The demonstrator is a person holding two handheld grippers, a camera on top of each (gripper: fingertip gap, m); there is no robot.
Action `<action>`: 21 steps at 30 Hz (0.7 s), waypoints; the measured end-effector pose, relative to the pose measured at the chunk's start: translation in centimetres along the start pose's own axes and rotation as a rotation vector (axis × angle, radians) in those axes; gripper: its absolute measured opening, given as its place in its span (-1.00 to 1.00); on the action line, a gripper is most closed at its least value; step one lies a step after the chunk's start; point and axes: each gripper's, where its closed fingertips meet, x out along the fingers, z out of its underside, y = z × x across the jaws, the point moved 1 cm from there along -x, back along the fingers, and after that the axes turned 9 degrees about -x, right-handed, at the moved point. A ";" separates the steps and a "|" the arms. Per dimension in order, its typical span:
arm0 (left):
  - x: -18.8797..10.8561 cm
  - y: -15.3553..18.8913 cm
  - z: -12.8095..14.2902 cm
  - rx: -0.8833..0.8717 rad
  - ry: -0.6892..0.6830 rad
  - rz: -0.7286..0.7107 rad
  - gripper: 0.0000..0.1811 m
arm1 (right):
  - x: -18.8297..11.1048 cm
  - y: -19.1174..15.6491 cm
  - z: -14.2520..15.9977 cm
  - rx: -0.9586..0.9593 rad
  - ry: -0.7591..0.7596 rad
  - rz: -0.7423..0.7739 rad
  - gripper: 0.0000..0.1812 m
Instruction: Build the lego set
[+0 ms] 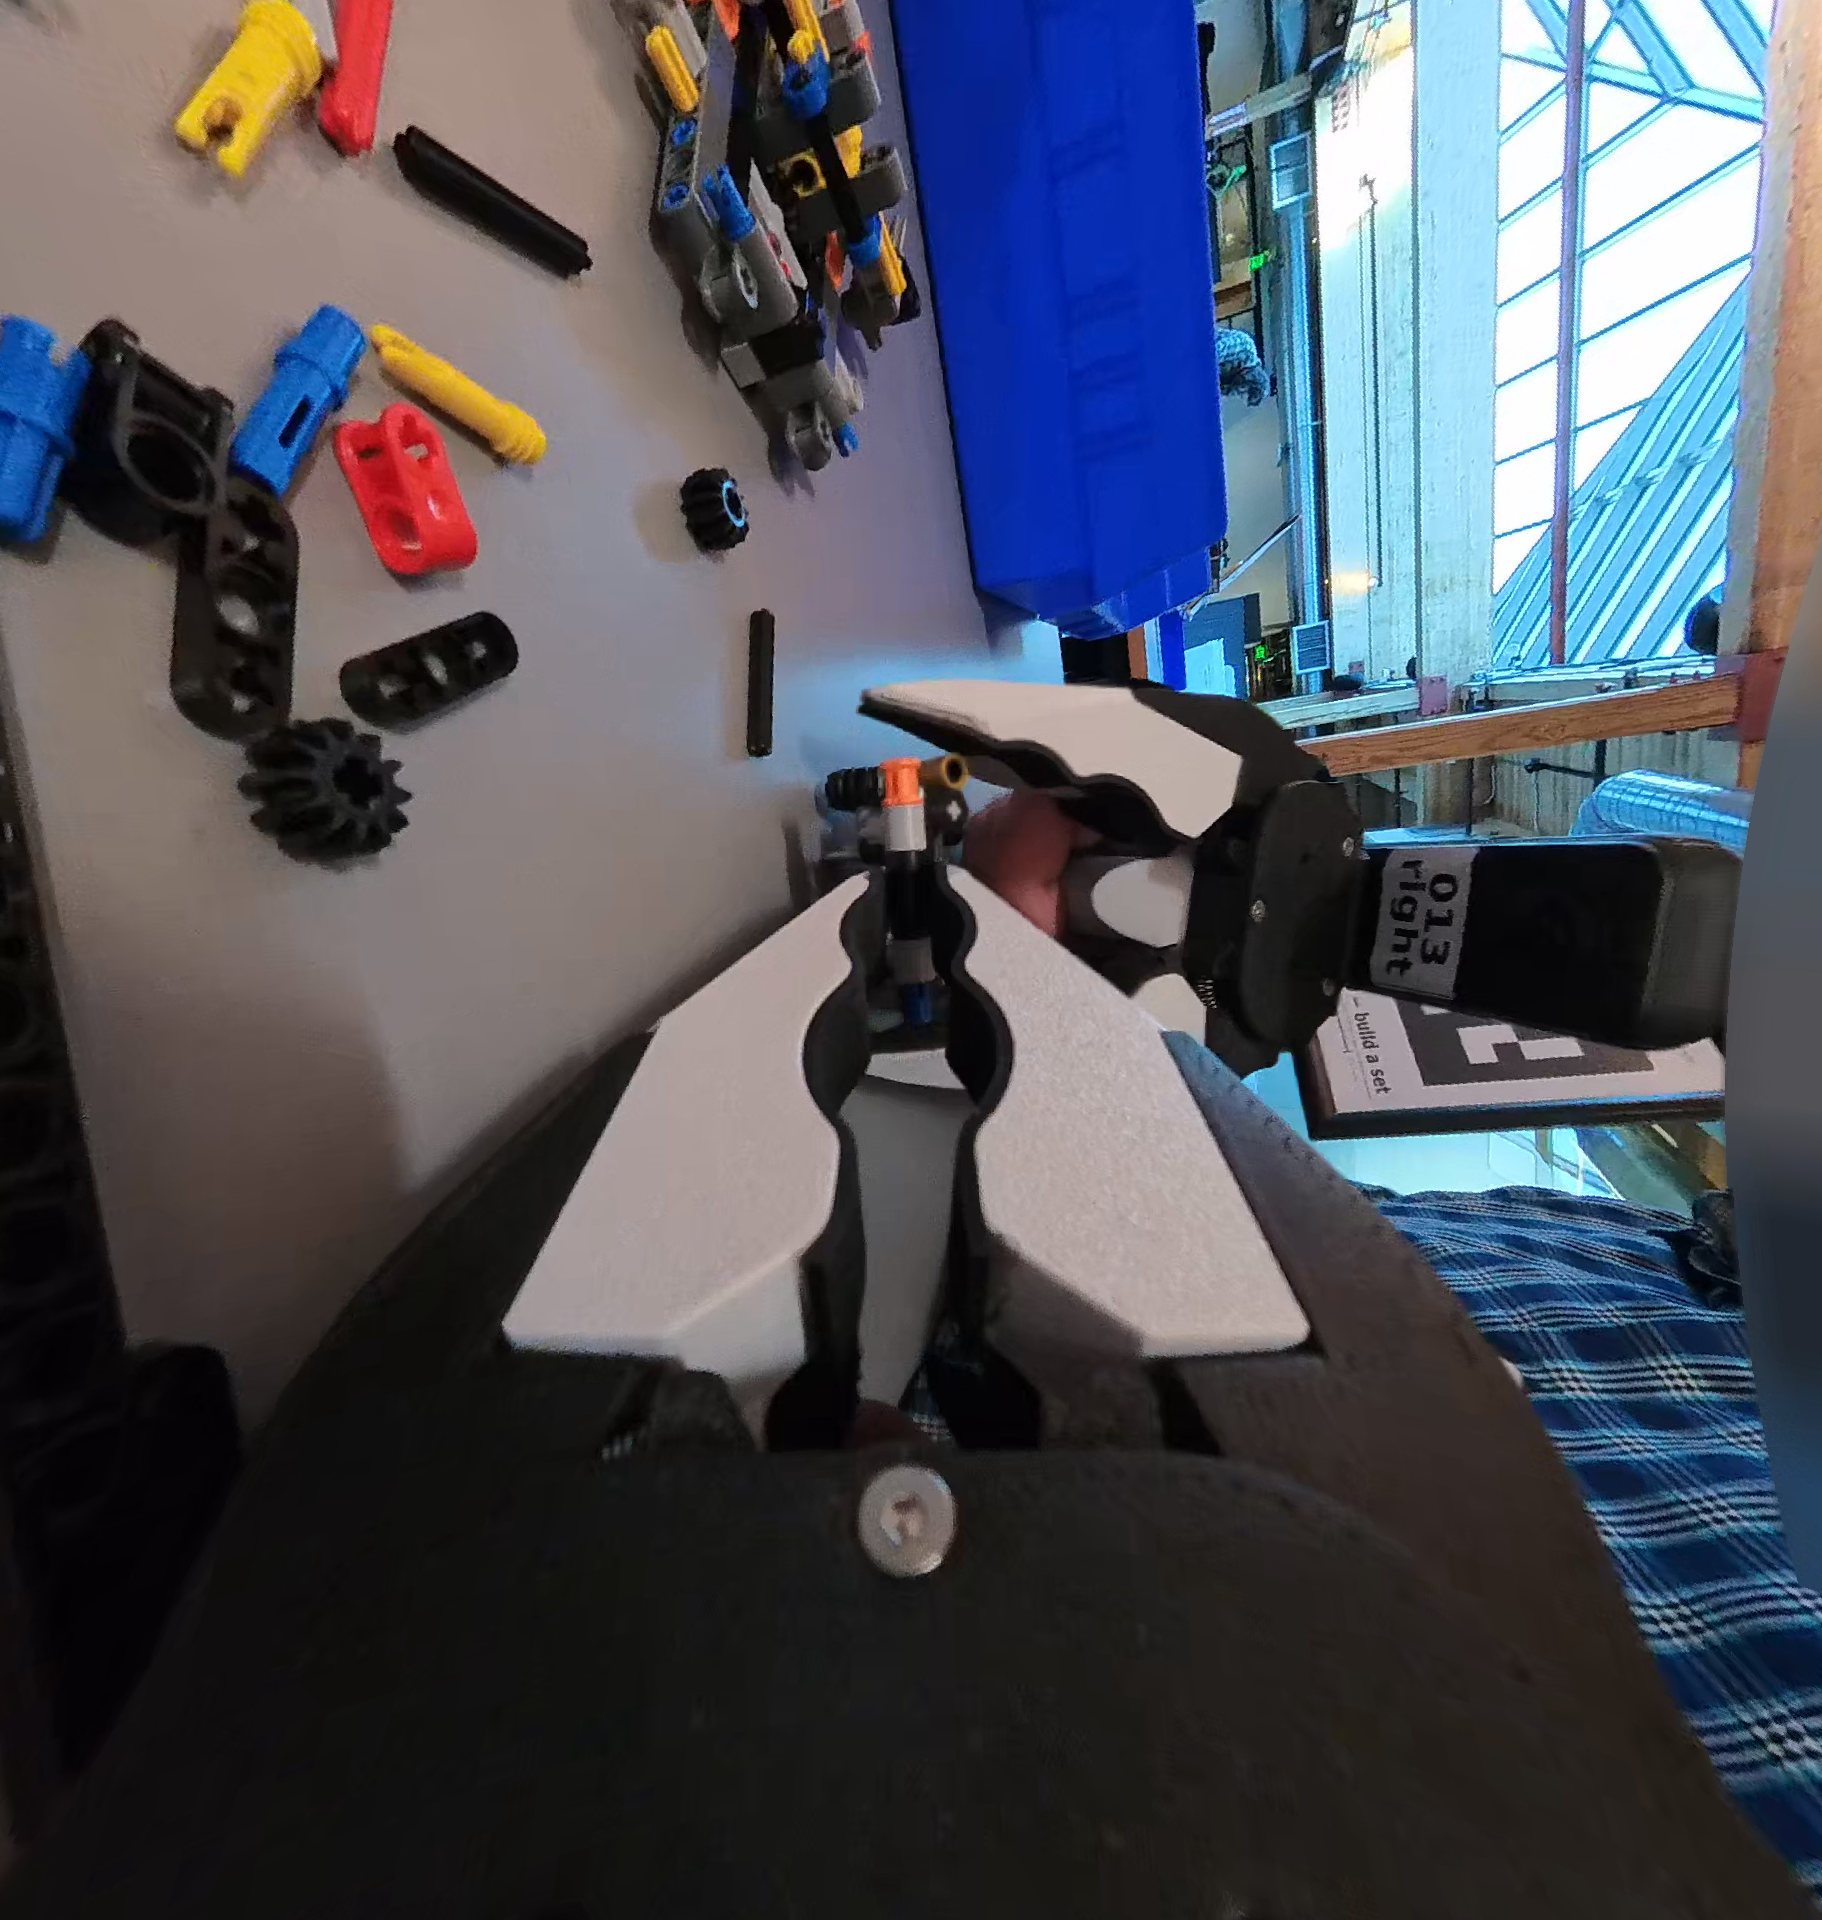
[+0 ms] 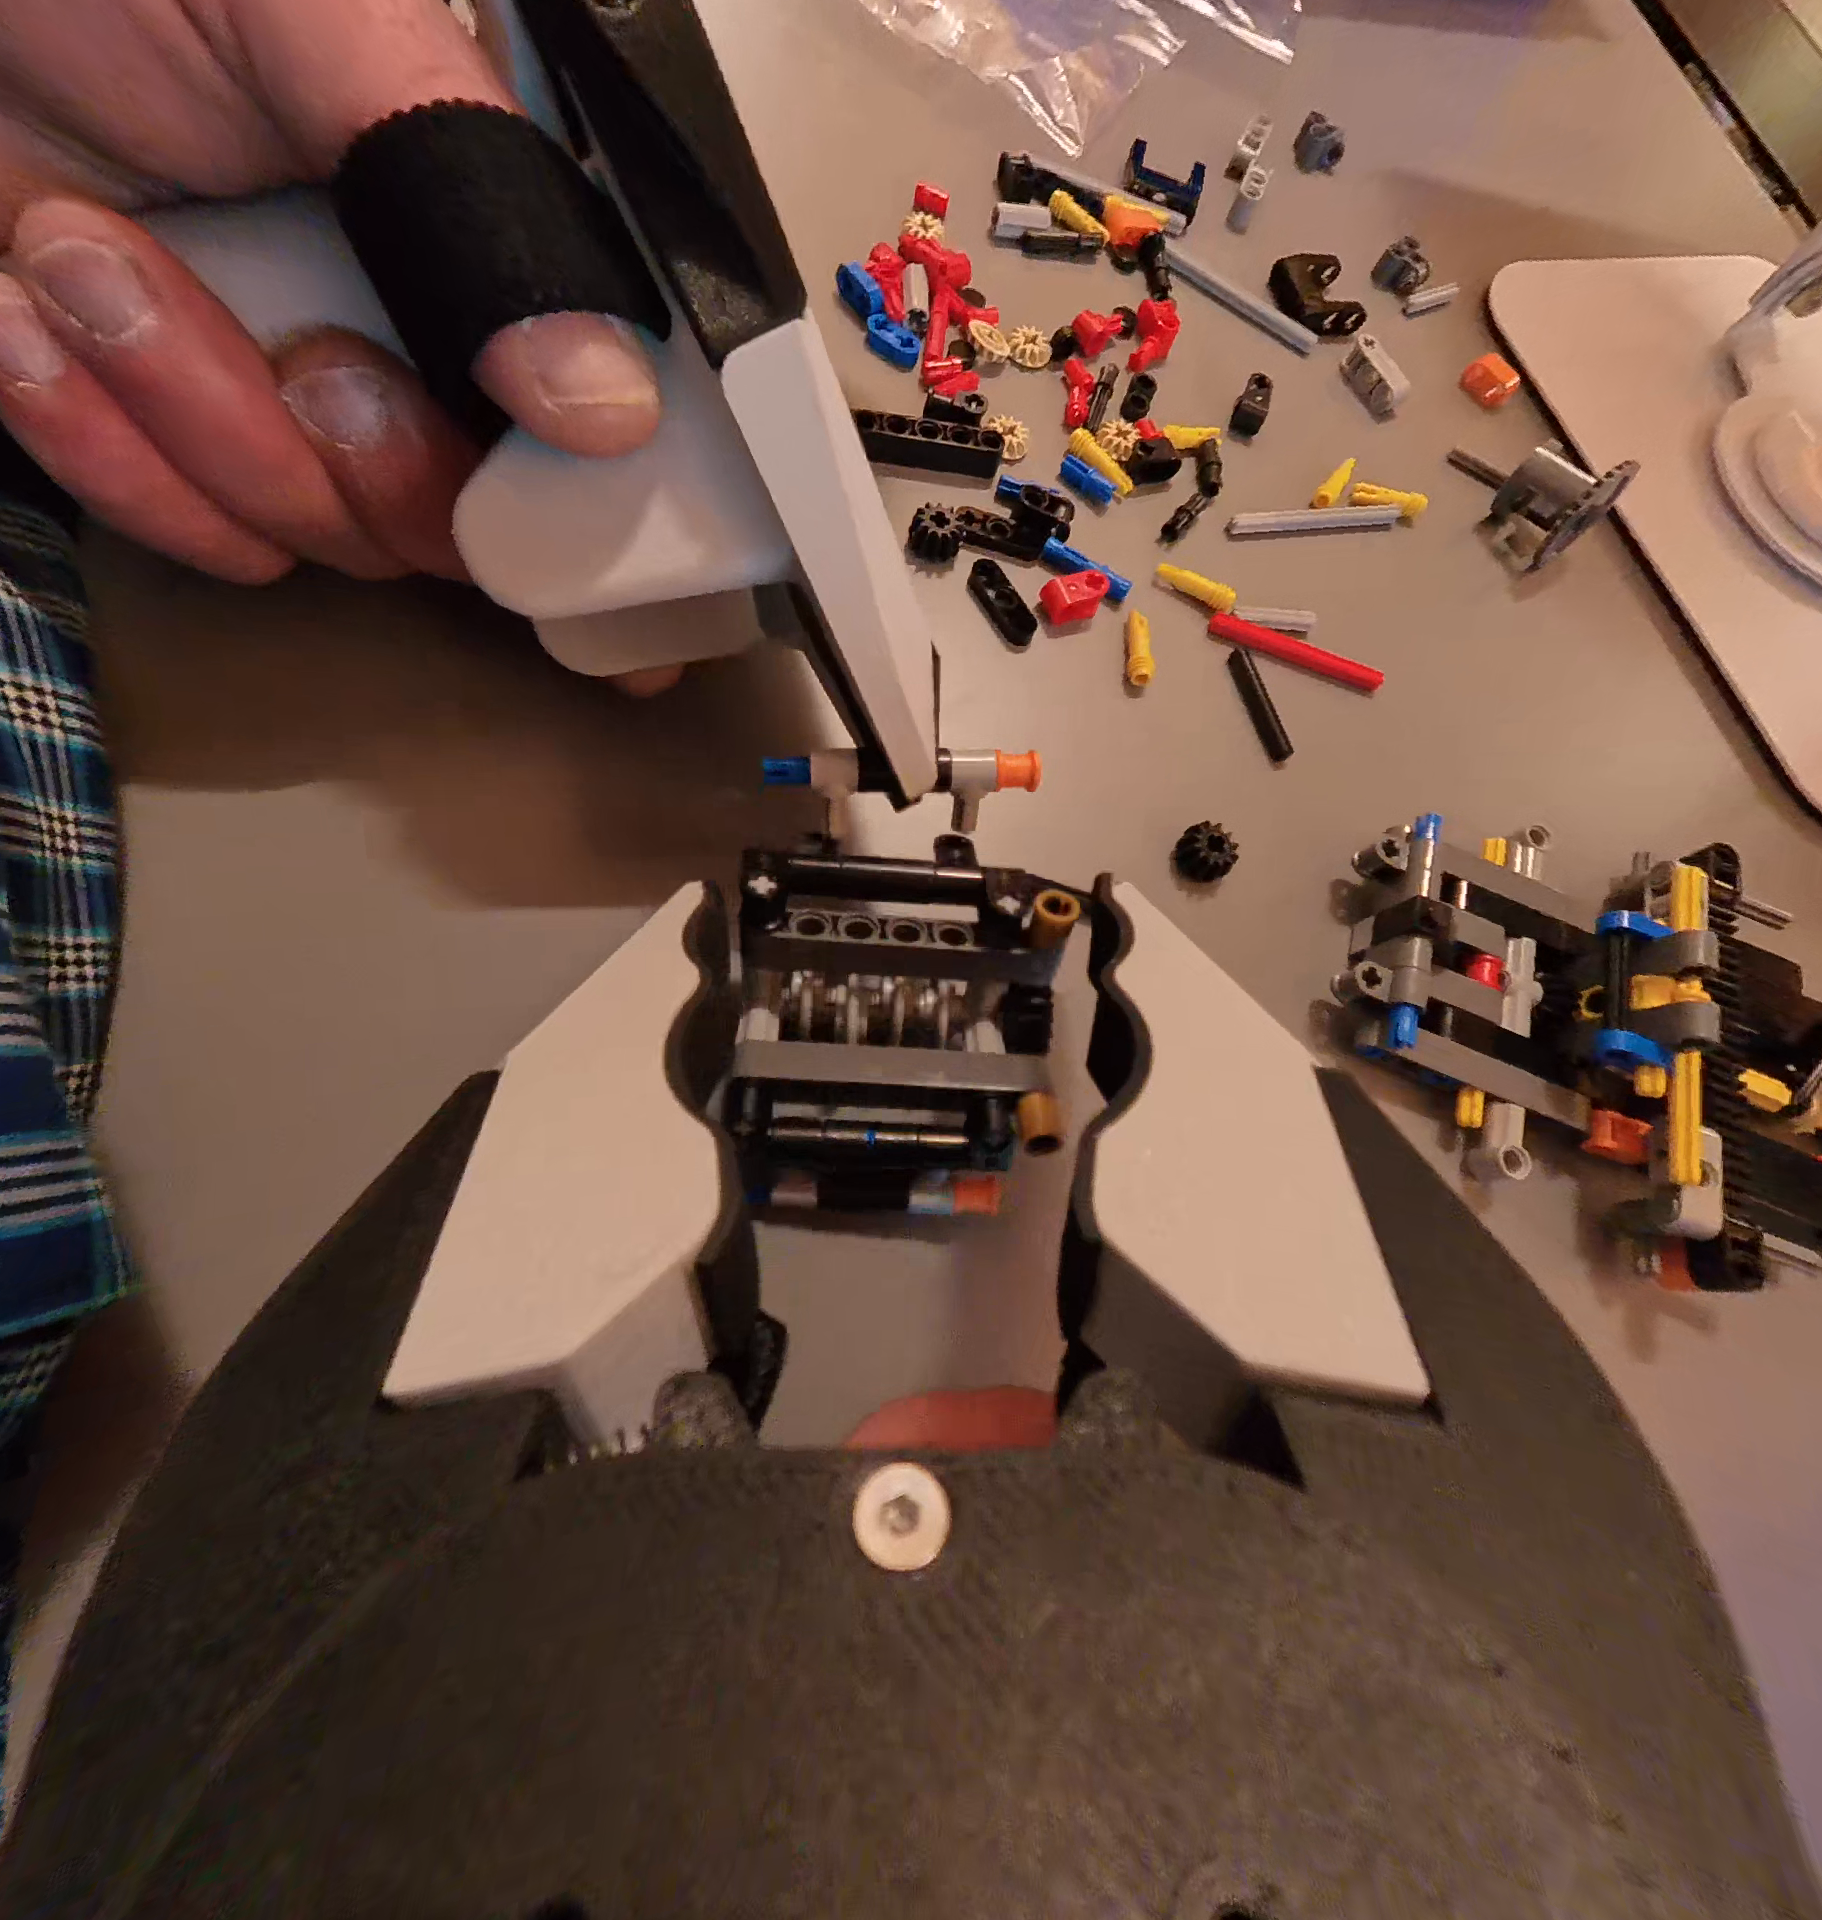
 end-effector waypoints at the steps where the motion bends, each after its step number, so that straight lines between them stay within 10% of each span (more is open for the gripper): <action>1: 0.0 0.1 0.0 0.001 0.001 0.007 -0.95 | -0.1 0.0 -0.1 -0.005 0.000 0.000 -0.26; 21: 0.6 0.6 0.8 0.001 -0.038 0.036 -0.95 | -0.6 -0.1 -0.2 -0.008 0.055 0.013 -0.33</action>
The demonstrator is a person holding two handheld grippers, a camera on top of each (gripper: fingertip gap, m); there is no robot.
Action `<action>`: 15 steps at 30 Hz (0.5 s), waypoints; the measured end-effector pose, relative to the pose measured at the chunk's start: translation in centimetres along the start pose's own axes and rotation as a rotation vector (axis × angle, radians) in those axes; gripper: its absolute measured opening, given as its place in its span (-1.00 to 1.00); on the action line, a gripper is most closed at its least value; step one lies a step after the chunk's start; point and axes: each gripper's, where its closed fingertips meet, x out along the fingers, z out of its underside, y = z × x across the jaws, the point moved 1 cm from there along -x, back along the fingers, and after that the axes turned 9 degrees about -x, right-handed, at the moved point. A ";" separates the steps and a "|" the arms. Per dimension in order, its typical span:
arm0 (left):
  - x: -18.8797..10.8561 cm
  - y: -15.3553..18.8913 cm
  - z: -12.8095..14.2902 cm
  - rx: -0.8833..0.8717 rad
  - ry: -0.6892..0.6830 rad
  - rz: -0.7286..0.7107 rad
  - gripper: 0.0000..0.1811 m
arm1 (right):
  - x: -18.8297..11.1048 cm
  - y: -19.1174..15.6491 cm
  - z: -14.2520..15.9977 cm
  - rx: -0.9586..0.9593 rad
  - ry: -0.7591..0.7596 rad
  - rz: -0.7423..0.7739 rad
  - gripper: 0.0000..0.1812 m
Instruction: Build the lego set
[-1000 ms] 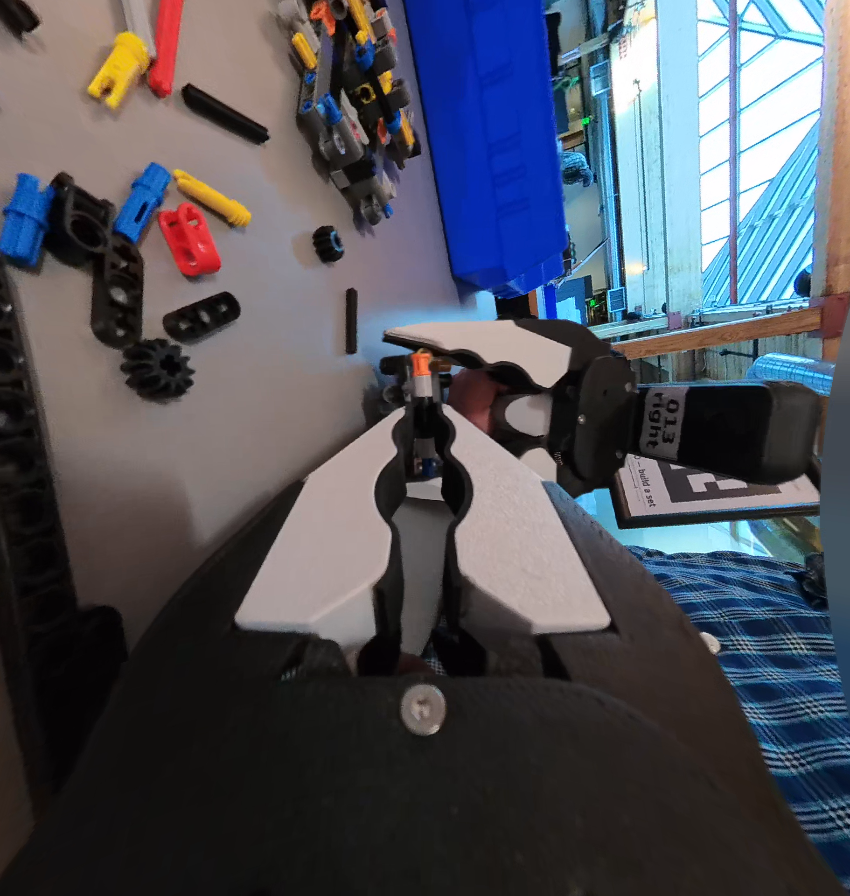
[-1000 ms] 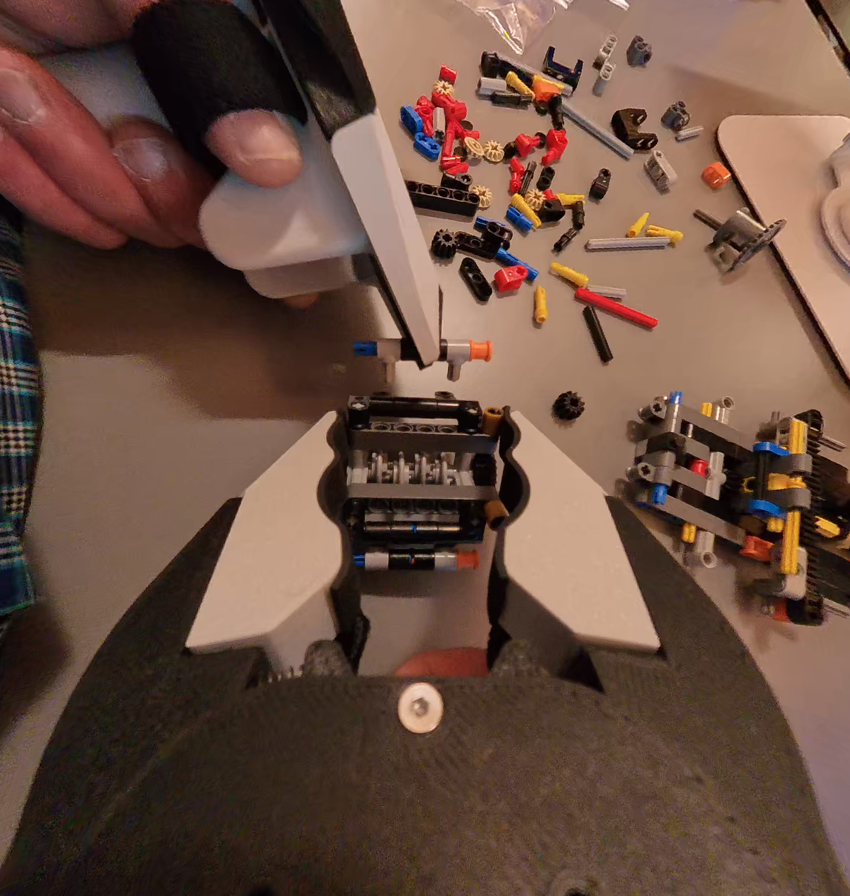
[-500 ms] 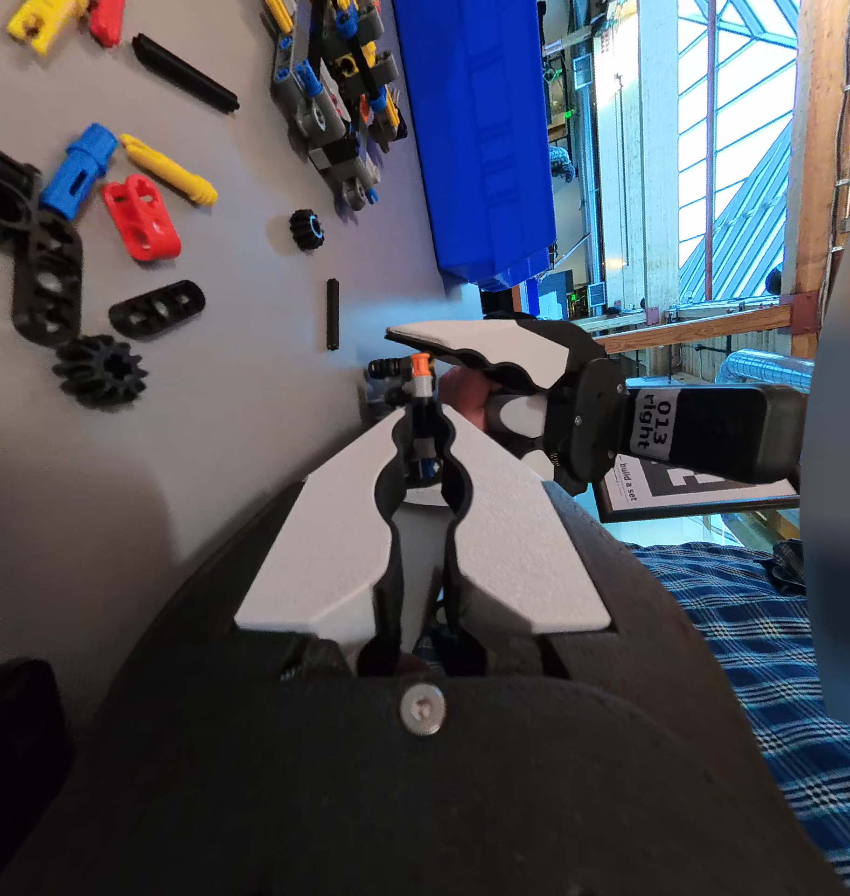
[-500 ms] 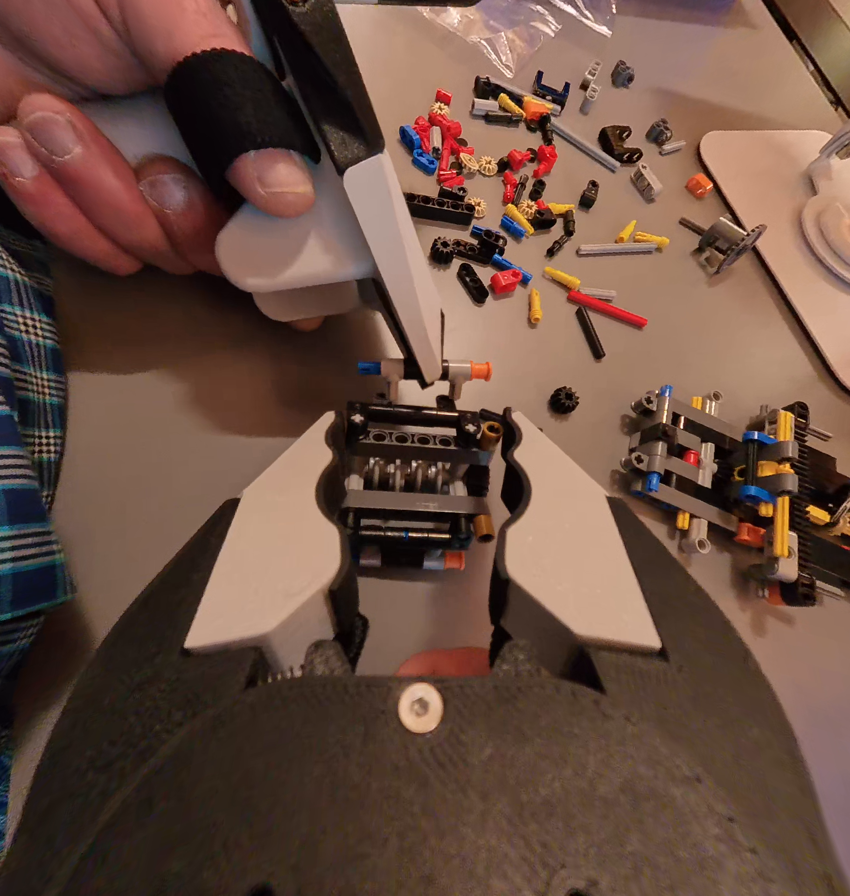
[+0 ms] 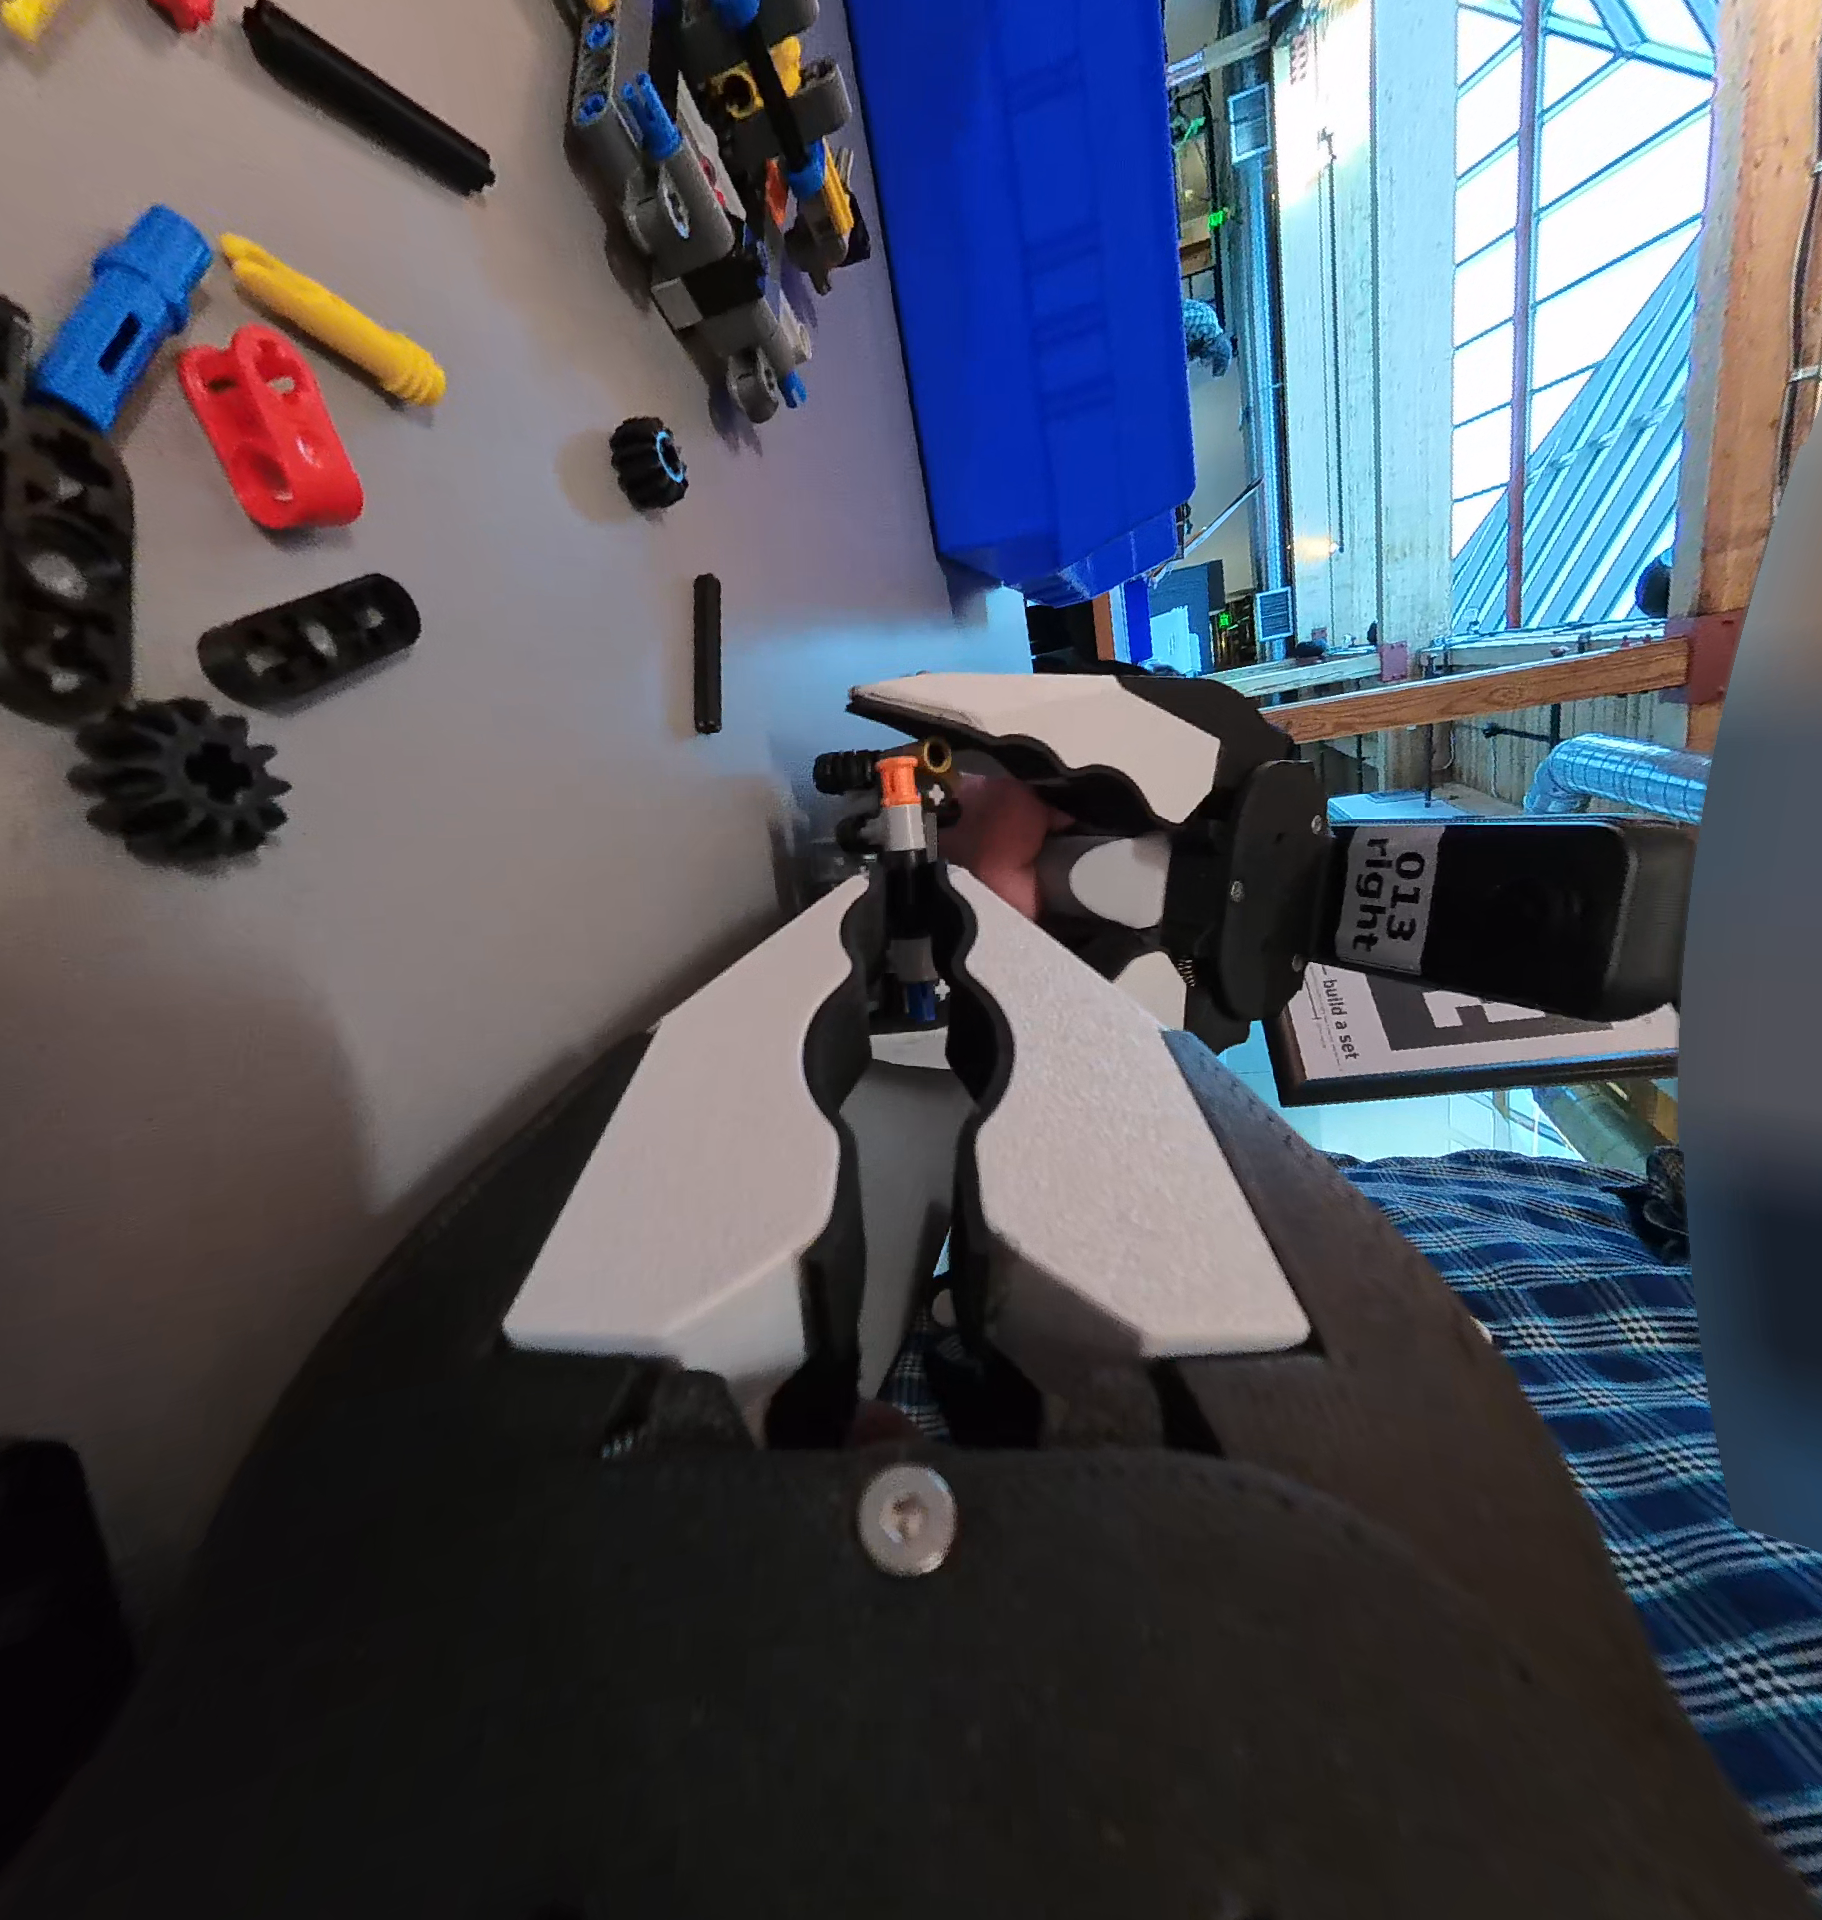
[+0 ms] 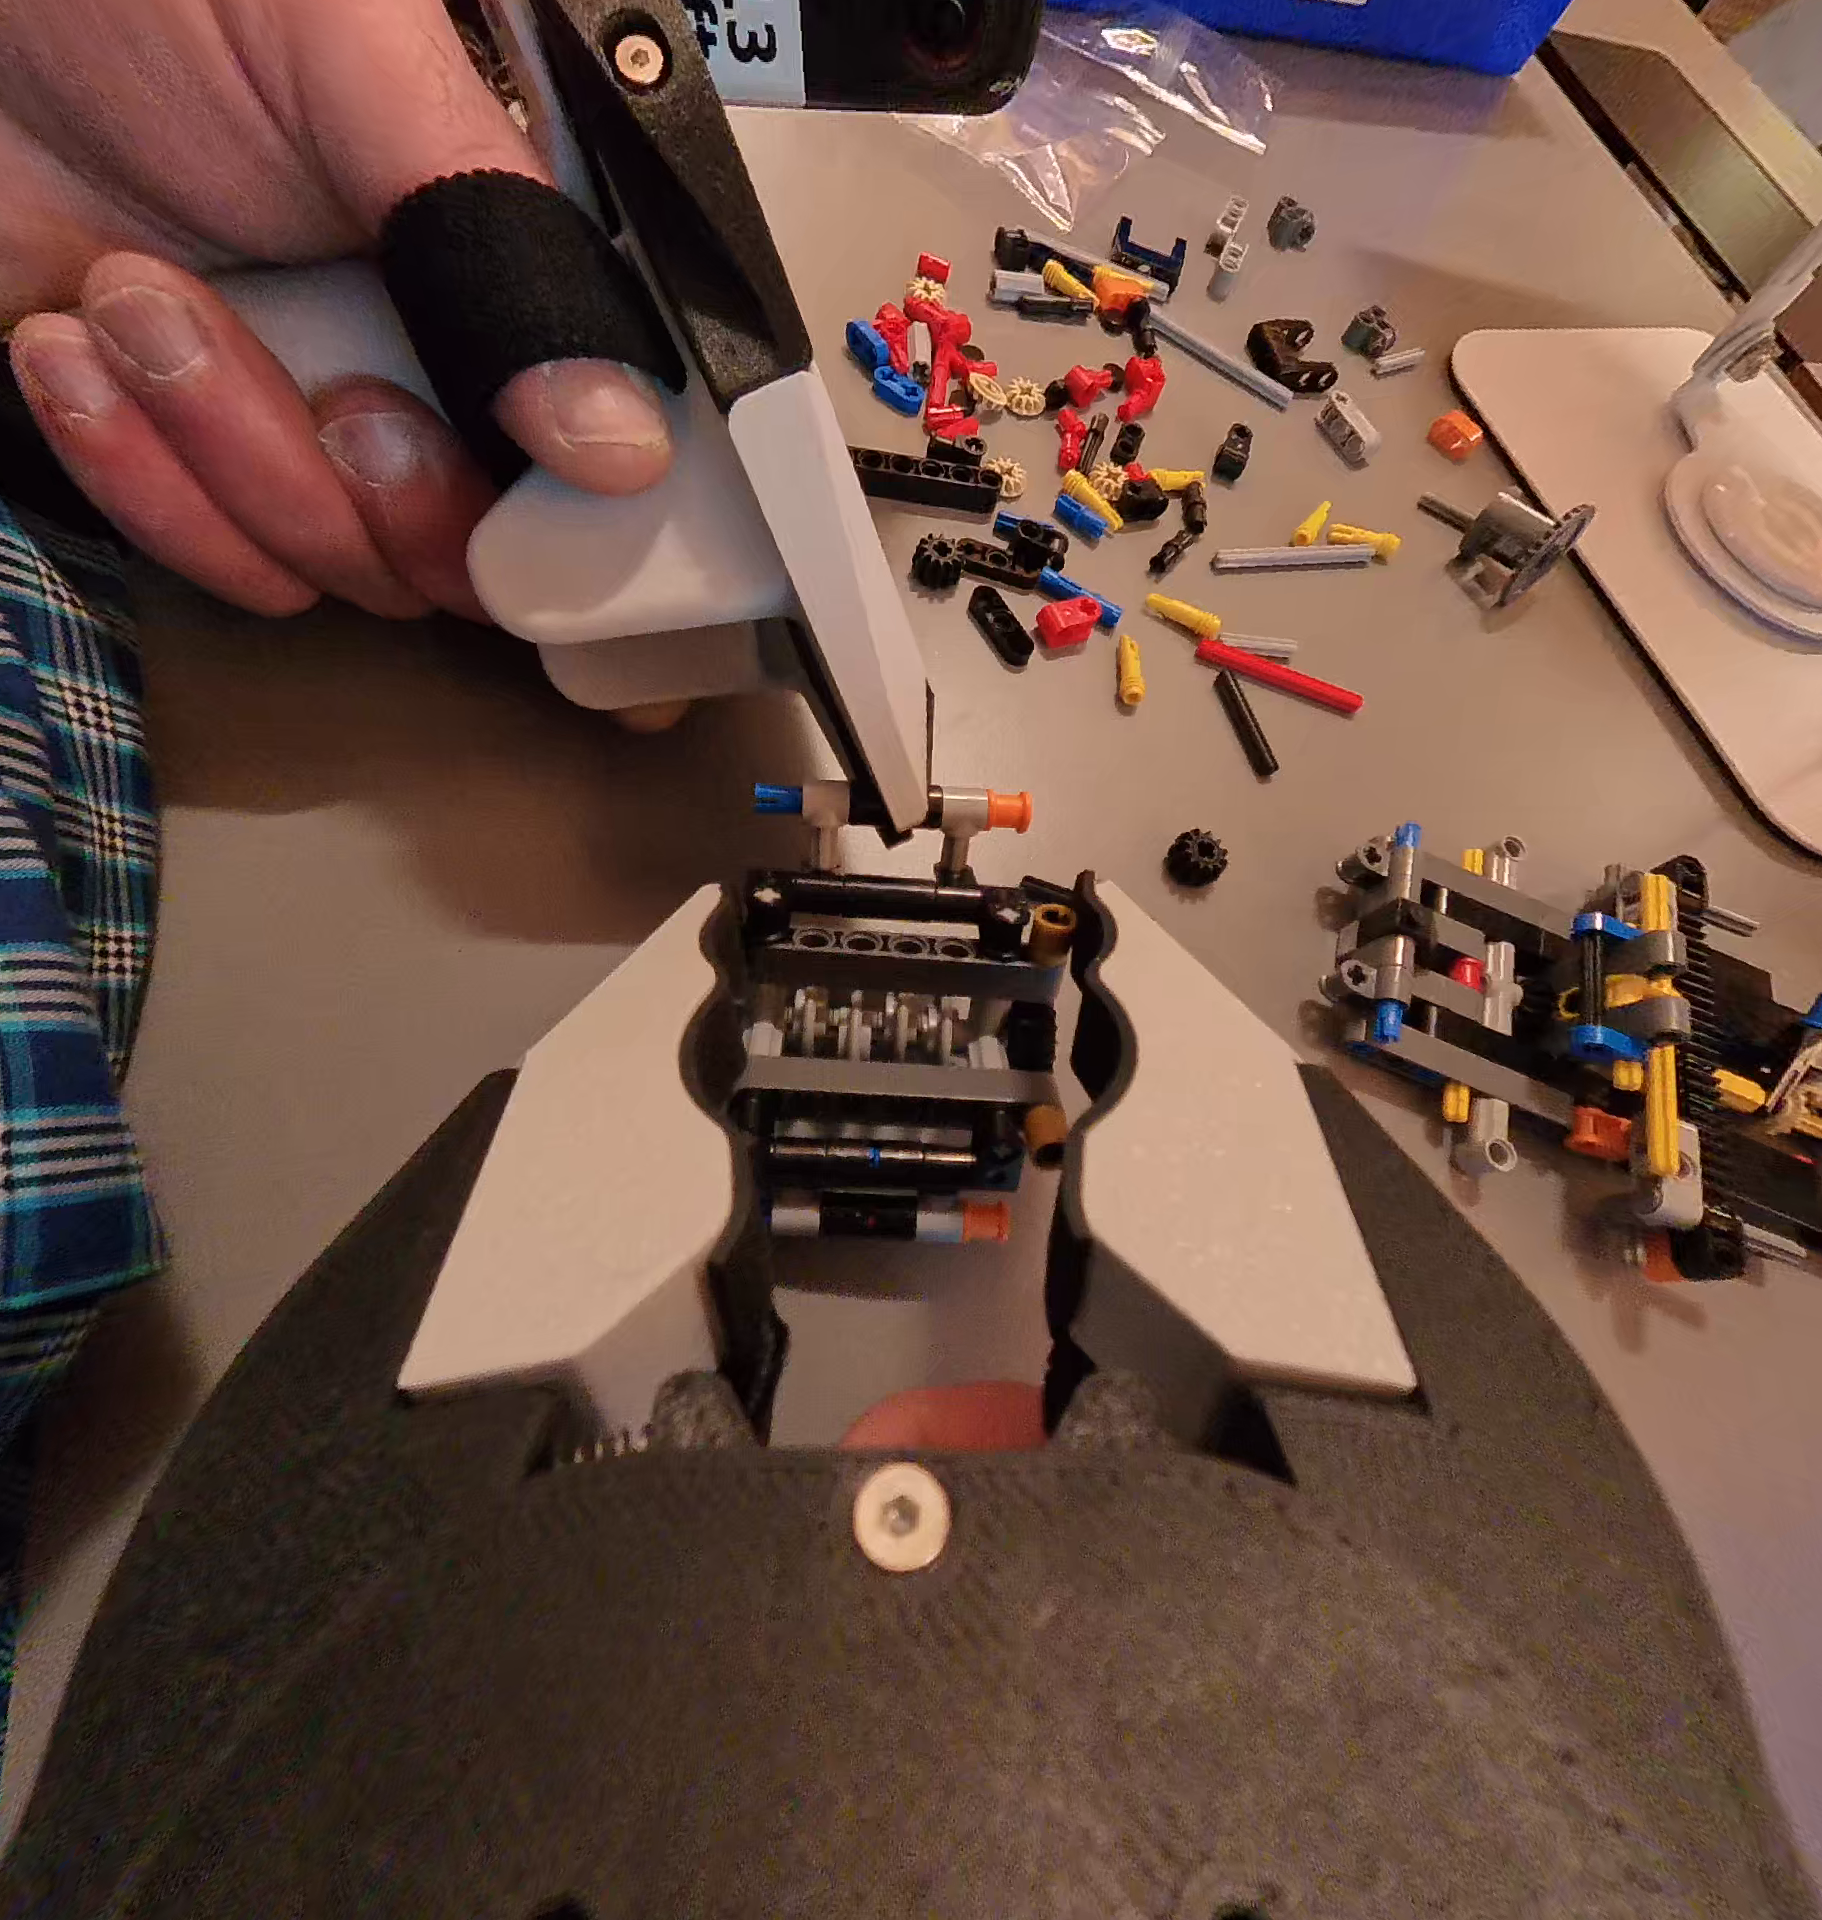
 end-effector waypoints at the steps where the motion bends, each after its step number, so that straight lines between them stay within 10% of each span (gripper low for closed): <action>1: 0.0 0.0 0.0 0.001 -0.001 0.000 -0.95 | 0.0 0.0 0.0 -0.001 0.001 0.000 -0.33; 15: 0.0 1.9 0.1 0.027 -0.003 0.107 -0.95 | -1.5 0.5 -1.1 0.010 0.119 0.031 -0.34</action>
